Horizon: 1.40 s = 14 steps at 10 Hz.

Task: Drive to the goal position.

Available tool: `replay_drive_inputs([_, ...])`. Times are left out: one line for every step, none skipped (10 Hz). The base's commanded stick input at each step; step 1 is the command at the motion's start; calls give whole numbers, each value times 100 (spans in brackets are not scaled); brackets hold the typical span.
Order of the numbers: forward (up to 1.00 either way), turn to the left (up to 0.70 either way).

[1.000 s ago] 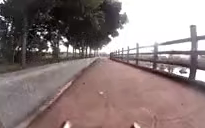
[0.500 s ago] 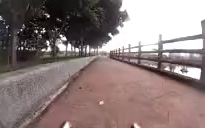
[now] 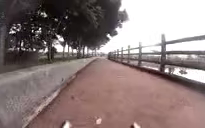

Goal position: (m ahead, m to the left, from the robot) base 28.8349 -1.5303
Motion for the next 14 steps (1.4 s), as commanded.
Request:
replay_drive_inputs([70,0])
replay_drive_inputs([70,0])
replay_drive_inputs([70,0])
replay_drive_inputs([70,0])
replay_drive_inputs([70,0])
replay_drive_inputs([70,0])
replay_drive_inputs([70,0])
replay_drive_inputs([70,0])
replay_drive_inputs([70,0])
replay_drive_inputs([70,0])
replay_drive_inputs([70,0])
replay_drive_inputs([70,0])
replay_drive_inputs([70,0])
replay_drive_inputs([70,0])
